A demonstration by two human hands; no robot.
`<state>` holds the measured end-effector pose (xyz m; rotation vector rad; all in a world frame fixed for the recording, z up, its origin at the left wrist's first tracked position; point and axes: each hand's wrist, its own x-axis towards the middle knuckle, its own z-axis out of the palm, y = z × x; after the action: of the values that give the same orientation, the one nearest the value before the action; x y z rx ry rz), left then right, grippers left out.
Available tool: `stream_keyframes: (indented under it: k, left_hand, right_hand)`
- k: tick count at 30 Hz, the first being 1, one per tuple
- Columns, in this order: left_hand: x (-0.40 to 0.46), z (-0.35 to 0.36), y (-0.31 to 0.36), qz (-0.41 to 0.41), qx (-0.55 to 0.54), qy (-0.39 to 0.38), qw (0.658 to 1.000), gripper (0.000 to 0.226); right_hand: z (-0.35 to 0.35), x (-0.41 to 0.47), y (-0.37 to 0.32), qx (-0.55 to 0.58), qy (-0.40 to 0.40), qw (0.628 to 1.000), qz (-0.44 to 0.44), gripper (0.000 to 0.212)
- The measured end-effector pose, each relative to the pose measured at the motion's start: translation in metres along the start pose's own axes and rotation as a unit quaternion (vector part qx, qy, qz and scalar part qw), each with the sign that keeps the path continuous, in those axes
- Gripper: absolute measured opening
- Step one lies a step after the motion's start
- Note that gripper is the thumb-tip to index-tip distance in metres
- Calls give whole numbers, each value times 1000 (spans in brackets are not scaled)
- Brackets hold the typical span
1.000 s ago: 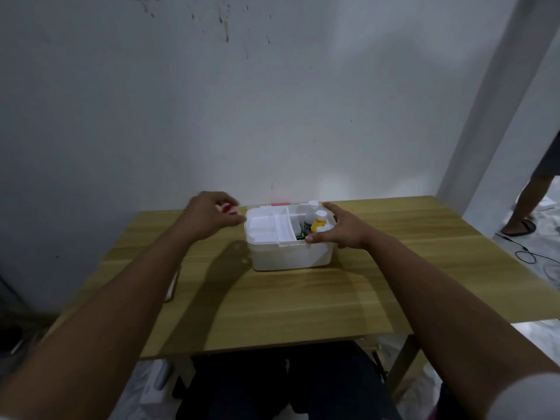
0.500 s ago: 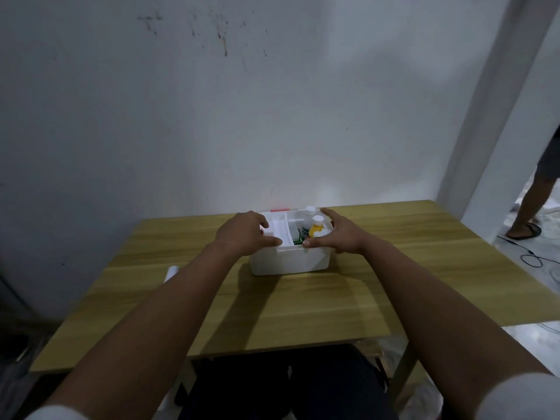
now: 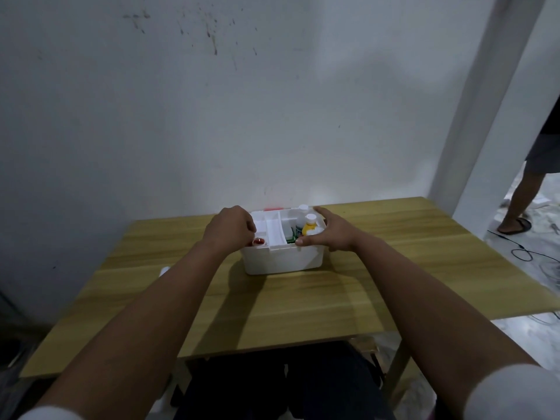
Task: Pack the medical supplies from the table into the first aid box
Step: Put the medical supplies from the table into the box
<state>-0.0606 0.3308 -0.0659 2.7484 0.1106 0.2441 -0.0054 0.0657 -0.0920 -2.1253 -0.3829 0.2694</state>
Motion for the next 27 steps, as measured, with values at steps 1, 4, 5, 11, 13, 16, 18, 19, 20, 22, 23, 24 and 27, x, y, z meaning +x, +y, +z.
stream_keyframes:
  k: [1, 4, 5, 11, 13, 16, 18, 19, 20, 22, 23, 24, 27]
  left_hand:
    - [-1, -1, 0, 3, -7, 8, 1000, 14]
    - [-6, -4, -5, 3, -37, 82, 996, 14]
    - [-7, -6, -10, -4, -47, 112, 993, 17]
    - [-26, -24, -88, -192, 61, 71, 977, 26]
    - [-33, -23, -117, -253, 78, -20, 964, 39]
    - [-36, -18, -138, -299, 83, -113, 944, 42]
    - [-38, -14, -143, -306, 96, -136, 937, 45]
    - [-40, -11, -144, -306, 104, -138, 936, 45]
    - [-40, -9, -144, -301, 110, -131, 938, 40]
    - [-35, -5, -144, -281, 102, -82, 951, 24]
    - [-31, -5, -140, -265, 79, -42, 960, 19]
    - [-26, -5, -132, -241, 46, -1, 969, 20]
    - [-9, -15, -87, -168, -57, 87, 980, 26]
  right_hand:
    - [0, 0, 1, 0, 0, 1000, 1, 97]
    - [0, 2, 1, -7, -2, 1000, -2, 96]
    - [0, 3, 2, -8, -4, 1000, -3, 97]
    - [3, 4, 1, -4, -7, 1000, 3, 104]
    - [3, 4, 1, -5, -7, 1000, -2, 98]
    - [2, 4, 3, -3, -5, 1000, -1, 95]
    - [2, 4, 3, 2, -3, 1000, 1, 93]
    - [3, 4, 4, 4, -3, 1000, 1, 93]
    - [3, 4, 4, 5, -3, 1000, 0, 94]
    - [4, 3, 4, 6, -3, 1000, 1, 100]
    - [5, 4, 5, 8, -3, 1000, 3, 102]
    - [5, 4, 5, 9, -2, 1000, 3, 102]
    - [3, 4, 4, 15, -3, 1000, 5, 97]
